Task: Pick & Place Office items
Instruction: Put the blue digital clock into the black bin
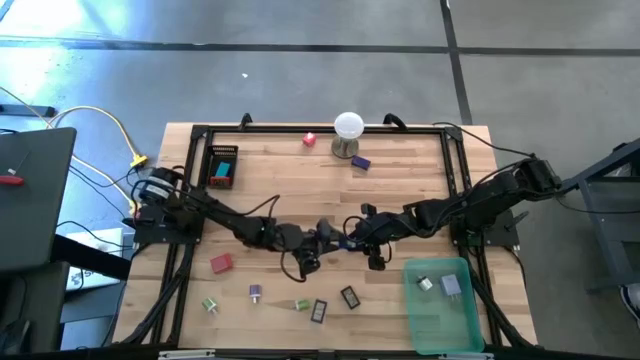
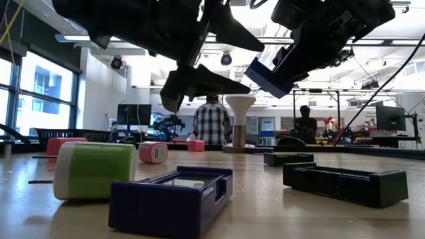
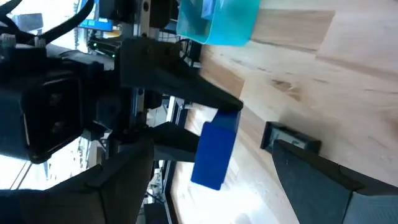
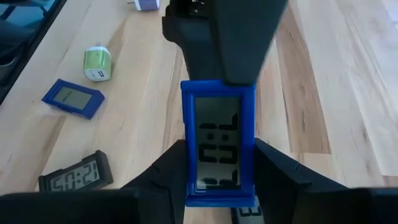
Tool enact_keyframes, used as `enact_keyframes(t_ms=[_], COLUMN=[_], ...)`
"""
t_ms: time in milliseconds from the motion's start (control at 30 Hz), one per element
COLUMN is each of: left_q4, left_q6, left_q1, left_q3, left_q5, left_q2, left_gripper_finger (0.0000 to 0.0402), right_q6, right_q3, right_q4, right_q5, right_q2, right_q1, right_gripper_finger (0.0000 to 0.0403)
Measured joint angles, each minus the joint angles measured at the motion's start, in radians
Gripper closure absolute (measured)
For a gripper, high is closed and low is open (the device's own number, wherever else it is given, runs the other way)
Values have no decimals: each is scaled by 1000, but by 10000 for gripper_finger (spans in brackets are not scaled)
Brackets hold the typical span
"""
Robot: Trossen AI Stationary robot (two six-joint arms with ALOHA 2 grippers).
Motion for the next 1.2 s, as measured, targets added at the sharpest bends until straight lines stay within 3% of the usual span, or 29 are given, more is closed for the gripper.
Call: enact_keyframes(t_ms=[167, 667, 933, 1200], left_q4=[2, 2, -8, -35], left_q6=[0, -26, -23, -44], left_q1=[6, 6, 5, 5], left_q3=[0, 0, 0, 0], left_q5=[0, 4, 16, 17], left_q2=[0, 0, 0, 0], left_gripper_finger=[109, 283, 324, 329], right_q6=[0, 5, 23, 30], right_q3=[0, 0, 0, 1], right_q4=[3, 4, 4, 13], right_q5=[0, 0, -25, -14], right_q2=[0, -1, -1, -1], right_q1=[0, 0, 0, -2], right_gripper_finger=[272, 272, 271, 98])
